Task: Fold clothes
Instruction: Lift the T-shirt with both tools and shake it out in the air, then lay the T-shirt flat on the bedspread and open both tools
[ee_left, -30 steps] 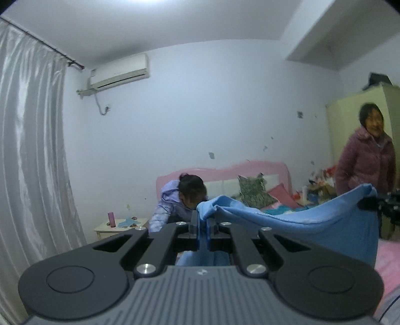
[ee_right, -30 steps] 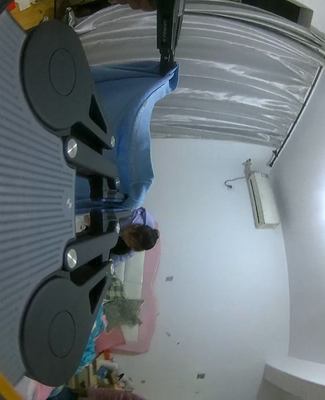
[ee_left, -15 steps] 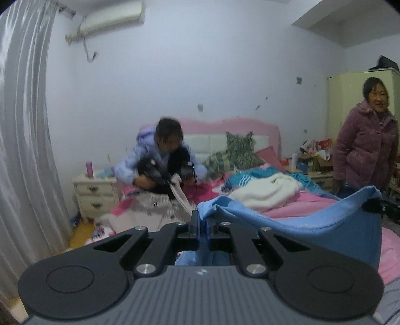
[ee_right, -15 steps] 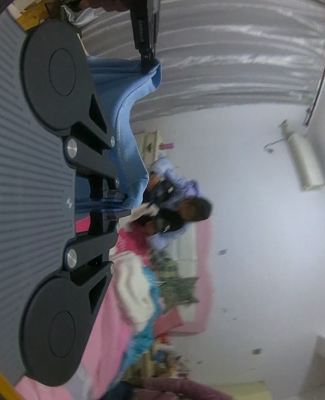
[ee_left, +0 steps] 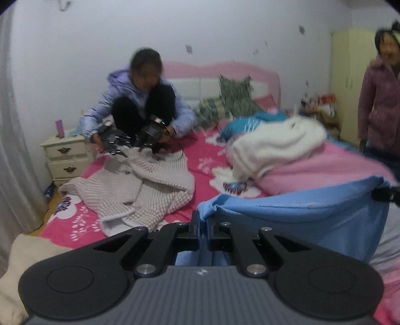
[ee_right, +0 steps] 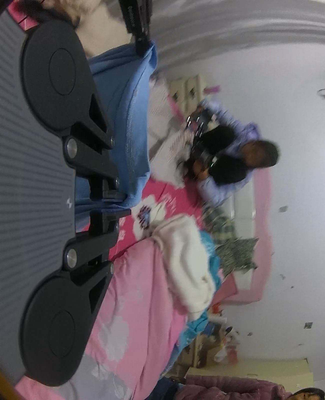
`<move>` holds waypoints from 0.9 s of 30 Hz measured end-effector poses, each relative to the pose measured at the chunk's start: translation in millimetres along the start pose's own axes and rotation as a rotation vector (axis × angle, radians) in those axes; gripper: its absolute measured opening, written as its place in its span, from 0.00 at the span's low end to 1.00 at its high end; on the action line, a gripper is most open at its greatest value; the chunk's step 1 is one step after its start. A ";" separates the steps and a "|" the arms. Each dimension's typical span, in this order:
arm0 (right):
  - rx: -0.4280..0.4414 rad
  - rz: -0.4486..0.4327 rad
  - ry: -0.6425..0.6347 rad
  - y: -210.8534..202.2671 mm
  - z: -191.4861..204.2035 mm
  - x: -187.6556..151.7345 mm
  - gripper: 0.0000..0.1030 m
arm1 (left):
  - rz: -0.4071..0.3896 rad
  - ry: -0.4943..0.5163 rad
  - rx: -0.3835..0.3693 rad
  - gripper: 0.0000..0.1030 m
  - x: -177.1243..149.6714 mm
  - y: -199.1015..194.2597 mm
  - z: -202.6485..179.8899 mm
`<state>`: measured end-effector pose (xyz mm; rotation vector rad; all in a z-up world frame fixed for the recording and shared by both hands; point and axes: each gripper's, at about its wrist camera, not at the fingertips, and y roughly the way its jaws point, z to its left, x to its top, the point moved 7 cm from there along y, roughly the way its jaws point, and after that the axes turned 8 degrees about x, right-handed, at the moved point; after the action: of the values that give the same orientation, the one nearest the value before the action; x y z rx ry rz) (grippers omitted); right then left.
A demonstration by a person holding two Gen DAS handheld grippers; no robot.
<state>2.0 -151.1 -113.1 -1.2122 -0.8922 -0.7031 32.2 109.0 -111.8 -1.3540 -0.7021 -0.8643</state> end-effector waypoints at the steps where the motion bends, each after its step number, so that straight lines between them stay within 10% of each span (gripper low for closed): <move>1: -0.014 0.016 -0.005 19.8 -2.2 -5.3 0.03 | 0.011 0.018 -0.004 0.05 -6.0 20.9 -0.7; 8: -0.090 0.129 0.080 152.4 -30.8 -54.7 0.08 | 0.162 0.072 -0.052 0.27 -55.6 163.0 -14.1; 13: -0.125 0.348 0.270 238.3 -58.0 -112.4 0.43 | 0.434 -0.039 -0.046 0.42 -108.7 238.2 -5.4; 19: -0.134 0.357 0.366 207.5 -62.7 -124.4 0.55 | 0.494 -0.277 -0.035 0.49 -120.7 226.6 46.8; 27: 0.007 0.296 0.280 98.3 -26.4 -103.0 0.90 | 0.573 -0.298 0.035 0.54 -152.7 136.6 118.2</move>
<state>40.1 -155.4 -252.7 -1.1744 -0.4704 -0.6094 75.1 245.7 -300.0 -1.5586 -0.5051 -0.1953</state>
